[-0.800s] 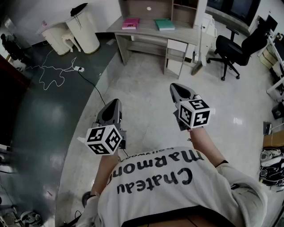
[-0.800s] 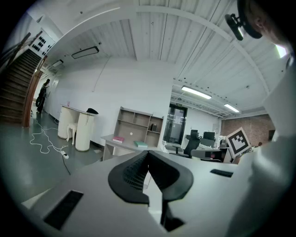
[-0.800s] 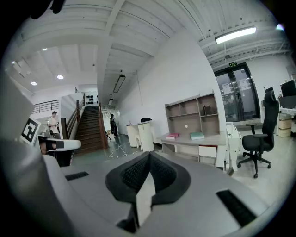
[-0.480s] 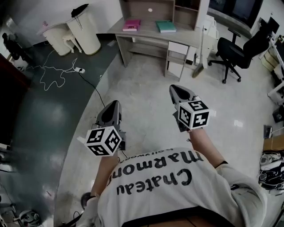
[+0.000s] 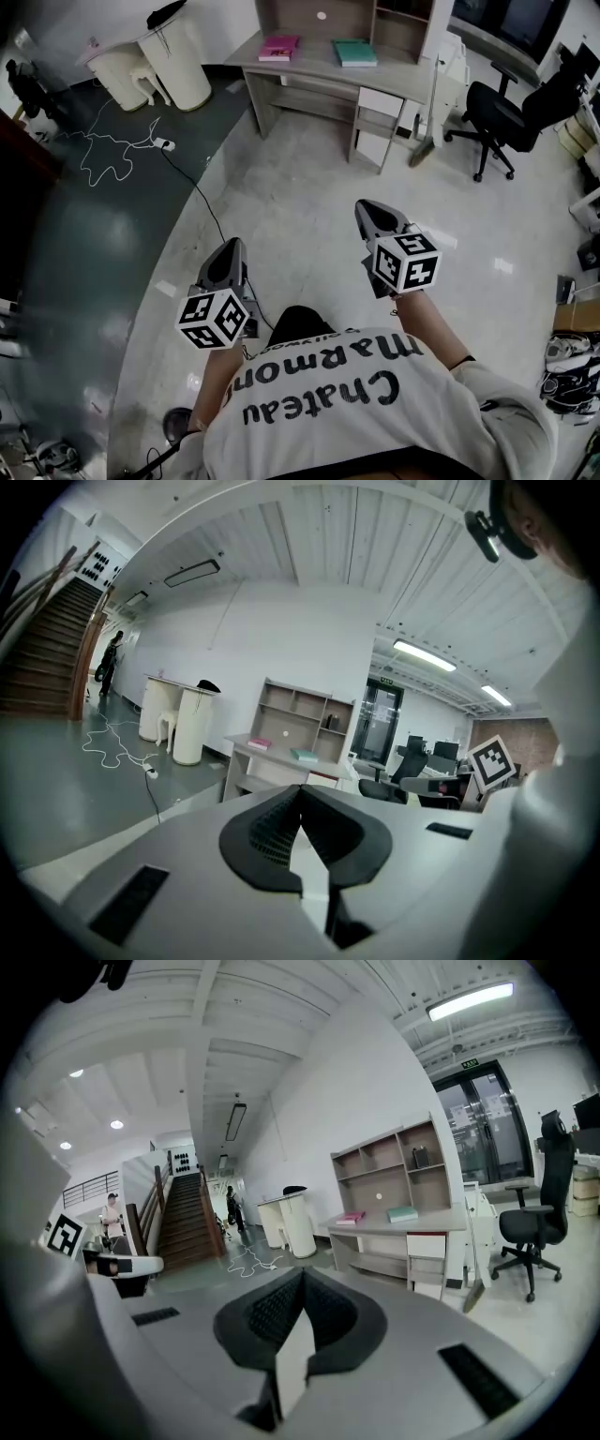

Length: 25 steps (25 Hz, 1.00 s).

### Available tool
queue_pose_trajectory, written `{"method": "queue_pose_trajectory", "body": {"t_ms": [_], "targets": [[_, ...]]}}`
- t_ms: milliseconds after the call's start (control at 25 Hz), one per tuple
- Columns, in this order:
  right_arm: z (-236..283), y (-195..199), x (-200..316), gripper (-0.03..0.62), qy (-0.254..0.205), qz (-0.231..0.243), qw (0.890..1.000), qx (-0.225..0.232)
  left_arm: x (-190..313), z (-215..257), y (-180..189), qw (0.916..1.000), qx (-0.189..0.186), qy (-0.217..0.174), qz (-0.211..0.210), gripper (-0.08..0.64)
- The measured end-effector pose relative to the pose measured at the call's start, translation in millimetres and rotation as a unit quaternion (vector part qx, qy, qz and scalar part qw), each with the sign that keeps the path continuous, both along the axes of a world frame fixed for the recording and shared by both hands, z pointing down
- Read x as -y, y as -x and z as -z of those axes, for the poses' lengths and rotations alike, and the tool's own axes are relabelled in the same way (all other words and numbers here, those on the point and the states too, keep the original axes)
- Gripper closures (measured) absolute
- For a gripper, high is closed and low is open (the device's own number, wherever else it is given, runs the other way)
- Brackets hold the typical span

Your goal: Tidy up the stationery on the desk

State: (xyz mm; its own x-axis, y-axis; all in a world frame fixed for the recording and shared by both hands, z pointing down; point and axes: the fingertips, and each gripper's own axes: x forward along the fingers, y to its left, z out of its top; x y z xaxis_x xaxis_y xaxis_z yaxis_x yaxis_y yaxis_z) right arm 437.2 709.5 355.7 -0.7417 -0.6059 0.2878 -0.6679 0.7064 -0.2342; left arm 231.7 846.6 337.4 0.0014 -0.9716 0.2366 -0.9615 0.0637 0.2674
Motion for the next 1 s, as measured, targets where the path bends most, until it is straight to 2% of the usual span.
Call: {"method": "queue_pose_trajectory", "body": {"t_ms": [160,280,440,640,1000], "targets": [[-11,5,33,0.578,0.018,-0.016,1.0,0.002,28,-14,20,0.9999,-0.001,0.014,0.003,0.545],[-23,17,59,0.578,0.028,-0.02,0.999,-0.023,59,-27,38,0.9996,-0.016,0.021,-0.003,0.545],[-26,42,101,0.578,0.035,-0.027,0.998,-0.041,113,-30,61,0.9993,-0.013,0.023,-0.026,0.545],[0,93,156,0.578,0.021,-0.025,0.999,-0.029,187,2,94,0.9979,-0.003,0.001,-0.064,0.545],[32,160,241,0.578,0.004,-0.041,0.999,0.003,277,48,162,0.9952,0.015,-0.045,-0.085,0.545]]}}
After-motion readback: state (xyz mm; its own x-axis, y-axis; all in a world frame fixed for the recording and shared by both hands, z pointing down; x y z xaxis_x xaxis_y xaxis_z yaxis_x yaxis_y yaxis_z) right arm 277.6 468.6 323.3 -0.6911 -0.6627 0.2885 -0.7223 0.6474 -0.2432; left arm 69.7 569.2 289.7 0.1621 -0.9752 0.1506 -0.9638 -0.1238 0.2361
